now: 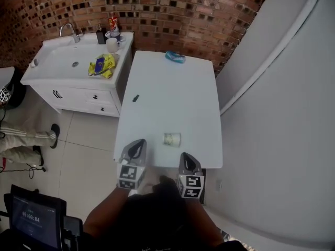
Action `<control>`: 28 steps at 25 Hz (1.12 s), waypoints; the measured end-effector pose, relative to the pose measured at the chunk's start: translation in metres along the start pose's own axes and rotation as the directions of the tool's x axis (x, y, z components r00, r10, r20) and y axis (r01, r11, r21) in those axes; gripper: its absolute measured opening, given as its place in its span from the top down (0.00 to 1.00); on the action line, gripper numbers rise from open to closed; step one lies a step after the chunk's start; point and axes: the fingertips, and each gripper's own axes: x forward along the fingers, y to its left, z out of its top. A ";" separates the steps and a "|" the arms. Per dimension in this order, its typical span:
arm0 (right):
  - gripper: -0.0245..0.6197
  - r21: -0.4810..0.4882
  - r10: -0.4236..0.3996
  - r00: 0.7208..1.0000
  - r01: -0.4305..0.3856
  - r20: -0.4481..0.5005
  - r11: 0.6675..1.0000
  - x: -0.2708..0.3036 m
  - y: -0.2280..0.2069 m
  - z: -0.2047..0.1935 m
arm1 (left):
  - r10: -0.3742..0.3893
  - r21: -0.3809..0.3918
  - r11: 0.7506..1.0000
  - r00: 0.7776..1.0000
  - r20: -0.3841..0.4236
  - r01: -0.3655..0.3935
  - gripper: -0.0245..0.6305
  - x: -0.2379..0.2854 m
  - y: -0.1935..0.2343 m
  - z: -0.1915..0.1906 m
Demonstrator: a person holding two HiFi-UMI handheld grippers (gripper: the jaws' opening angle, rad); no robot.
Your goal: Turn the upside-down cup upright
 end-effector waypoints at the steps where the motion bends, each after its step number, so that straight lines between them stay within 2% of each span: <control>1: 0.94 0.000 0.002 1.000 -0.002 -0.005 1.000 0.004 -0.002 -0.001 | -0.001 0.003 1.000 1.000 -0.004 0.001 0.97 0.004 -0.001 -0.001; 22: 0.91 -0.013 0.066 0.987 -0.068 -0.150 0.998 0.068 -0.013 -0.020 | 0.018 -0.008 1.000 0.997 -0.072 -0.019 0.97 0.043 0.010 -0.020; 28: 0.85 -0.007 0.100 0.976 -0.103 -0.193 0.995 0.078 -0.014 -0.029 | 0.026 -0.016 1.000 0.996 -0.086 -0.027 0.97 0.048 0.007 -0.020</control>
